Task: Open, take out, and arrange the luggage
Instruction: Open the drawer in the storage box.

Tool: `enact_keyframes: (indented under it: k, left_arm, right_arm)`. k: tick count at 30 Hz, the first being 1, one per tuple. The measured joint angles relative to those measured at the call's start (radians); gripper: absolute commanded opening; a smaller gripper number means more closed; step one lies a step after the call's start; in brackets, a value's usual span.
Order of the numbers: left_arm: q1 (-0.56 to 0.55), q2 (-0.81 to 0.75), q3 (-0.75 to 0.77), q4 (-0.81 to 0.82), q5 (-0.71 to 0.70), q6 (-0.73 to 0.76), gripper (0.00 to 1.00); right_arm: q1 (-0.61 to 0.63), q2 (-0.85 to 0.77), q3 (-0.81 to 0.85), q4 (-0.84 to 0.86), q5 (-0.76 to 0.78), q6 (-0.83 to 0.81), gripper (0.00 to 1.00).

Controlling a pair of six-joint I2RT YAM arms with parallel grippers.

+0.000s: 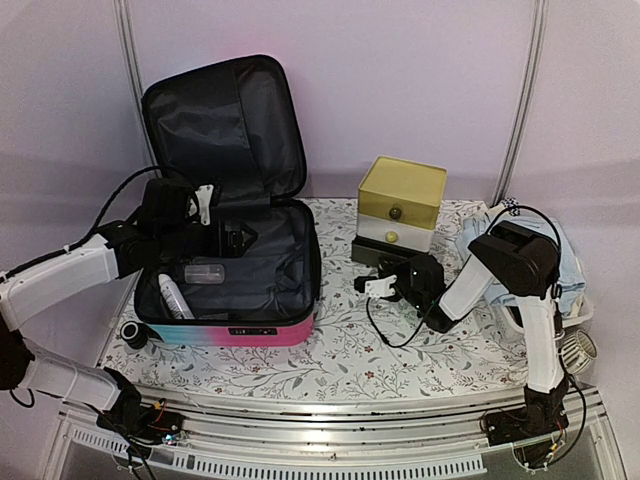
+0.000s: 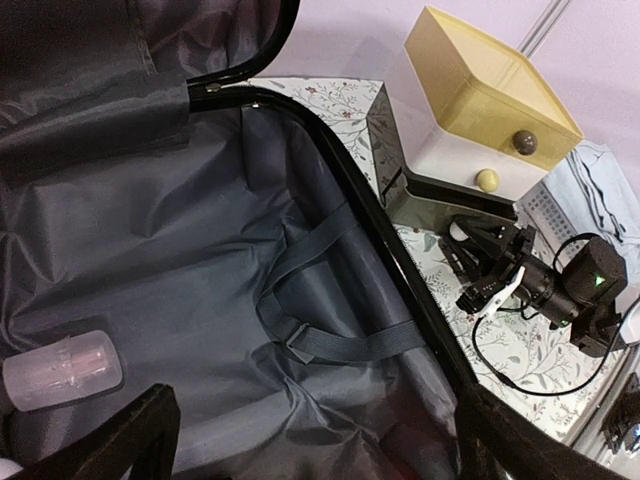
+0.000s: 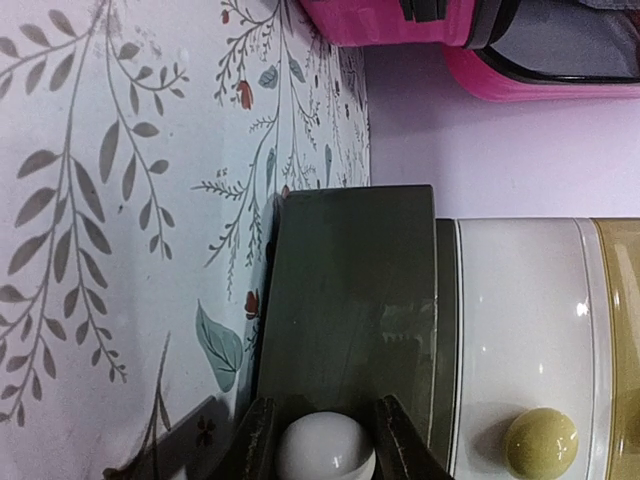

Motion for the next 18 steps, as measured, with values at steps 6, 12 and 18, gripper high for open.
enact_keyframes:
  k: [6,12,18]
  left_arm:
    - [0.0,-0.001,0.0,0.004,0.007,-0.001,0.98]
    - [0.0,-0.006,-0.003,0.015,0.013,-0.008,0.98]
    - [0.0,-0.006,-0.006,0.017,0.014,-0.011,0.98]
  right_arm:
    - [0.0,-0.032,-0.002,-0.062,-0.018,0.022,0.06]
    - [0.014,-0.053,-0.023,-0.077,-0.024,0.029,0.06]
    - [0.037,-0.078,-0.056,-0.08,-0.026,0.04,0.06]
